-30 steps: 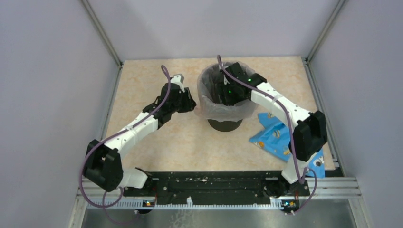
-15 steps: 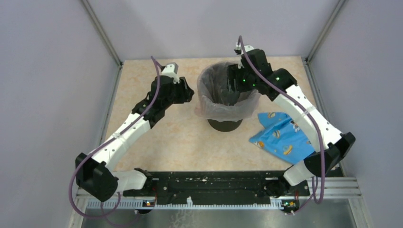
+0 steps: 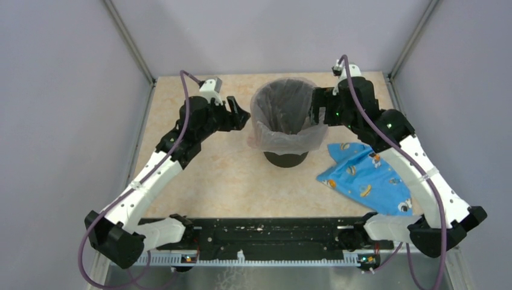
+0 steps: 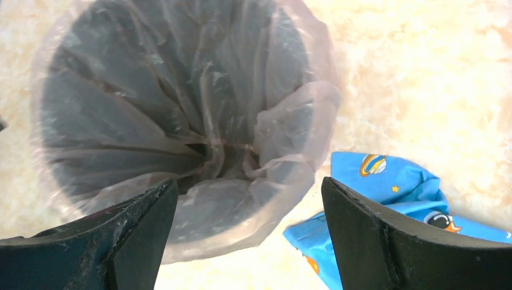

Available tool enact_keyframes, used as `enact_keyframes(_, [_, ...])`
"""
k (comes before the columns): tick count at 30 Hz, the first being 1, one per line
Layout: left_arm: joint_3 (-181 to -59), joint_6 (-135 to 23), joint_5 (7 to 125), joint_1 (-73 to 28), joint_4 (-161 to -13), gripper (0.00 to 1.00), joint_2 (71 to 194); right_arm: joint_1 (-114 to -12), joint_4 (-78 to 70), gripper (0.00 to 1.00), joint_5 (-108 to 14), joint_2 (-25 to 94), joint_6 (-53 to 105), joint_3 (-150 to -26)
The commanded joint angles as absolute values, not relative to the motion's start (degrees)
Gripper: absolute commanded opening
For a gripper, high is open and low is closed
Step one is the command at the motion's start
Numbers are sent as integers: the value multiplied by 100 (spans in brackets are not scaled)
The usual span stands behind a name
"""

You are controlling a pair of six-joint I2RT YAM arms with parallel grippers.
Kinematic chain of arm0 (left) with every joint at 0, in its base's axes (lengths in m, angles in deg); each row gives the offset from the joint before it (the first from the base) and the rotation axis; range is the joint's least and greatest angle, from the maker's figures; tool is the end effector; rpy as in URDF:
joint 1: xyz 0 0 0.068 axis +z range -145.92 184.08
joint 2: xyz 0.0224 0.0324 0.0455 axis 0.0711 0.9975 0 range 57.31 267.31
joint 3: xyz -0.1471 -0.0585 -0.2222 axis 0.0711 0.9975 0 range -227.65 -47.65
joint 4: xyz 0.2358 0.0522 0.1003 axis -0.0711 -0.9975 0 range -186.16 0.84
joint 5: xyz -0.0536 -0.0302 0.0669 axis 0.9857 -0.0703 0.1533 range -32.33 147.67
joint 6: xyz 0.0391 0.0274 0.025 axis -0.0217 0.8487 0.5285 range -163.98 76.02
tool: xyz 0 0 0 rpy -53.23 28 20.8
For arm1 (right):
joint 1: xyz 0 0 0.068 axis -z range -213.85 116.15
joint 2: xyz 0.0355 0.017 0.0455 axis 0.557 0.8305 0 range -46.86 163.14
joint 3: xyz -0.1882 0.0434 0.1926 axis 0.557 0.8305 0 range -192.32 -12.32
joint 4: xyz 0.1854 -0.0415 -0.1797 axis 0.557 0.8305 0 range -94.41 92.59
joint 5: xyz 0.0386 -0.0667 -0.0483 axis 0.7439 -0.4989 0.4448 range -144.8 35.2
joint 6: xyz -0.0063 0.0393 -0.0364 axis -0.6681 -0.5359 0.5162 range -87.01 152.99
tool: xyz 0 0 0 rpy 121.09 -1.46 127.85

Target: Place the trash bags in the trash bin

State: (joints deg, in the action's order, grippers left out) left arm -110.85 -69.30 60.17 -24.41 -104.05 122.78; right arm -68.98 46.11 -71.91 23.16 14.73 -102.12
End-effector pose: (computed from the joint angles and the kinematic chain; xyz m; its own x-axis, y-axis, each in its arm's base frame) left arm 0.2298 -0.1265 0.3716 -0.4538 -0.2399 -0.8582 0.3530 0.8359 -0.4203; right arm 0.1966 0.1256 0.4457 -0.5045 0.0112 -0.8633 -0.1950 0.9726 0.1266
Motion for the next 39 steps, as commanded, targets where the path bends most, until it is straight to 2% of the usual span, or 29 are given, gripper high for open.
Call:
enact_keyframes(1, [-11532,-6826,6578,-2416,-10027,75,12197,-6342,4238,89,-7001,2302,1289,-9910])
enact_keyframes(7, [-12128,-6767,6923,-2475,-10229,78,12964,-5887,3772,88,-6266,2687,1304,-9900])
enact_keyframes(17, [-12661,-6388,6429,-2688,-10459,75,14044,-5653,3442,75,-6048,3435,1278,-9766])
enact_keyframes(22, [-12739,-6355,6385,-2780,-10444,73,14324,-5648,3416,58,-5956,3680,1244,-9754])
enact_keyframes(26, [-12741,-6317,6268,-2833,-10461,72,14414,-5652,3433,38,-5970,3764,1243,-9731])
enact_keyframes(30, [-12717,-6305,6195,-2866,-10492,72,14475,-5652,3444,23,-5998,3779,1233,-9723])
enact_keyframes(33, [-12658,-6305,6139,-2876,-10487,72,14472,-5653,3456,16,-6034,3798,1226,-9725])
enact_keyframes(36, [-12656,-6282,6092,-2871,-10481,72,14459,-5653,3512,16,-6100,3809,1233,-9758])
enact_keyframes(37, [-12664,-6267,6075,-2871,-10482,73,14444,-5653,3526,20,-6108,3802,1233,-9766])
enact_keyframes(39, [-12701,-6249,6035,-2872,-10509,75,14410,-5653,3540,39,-6110,3765,1242,-9775])
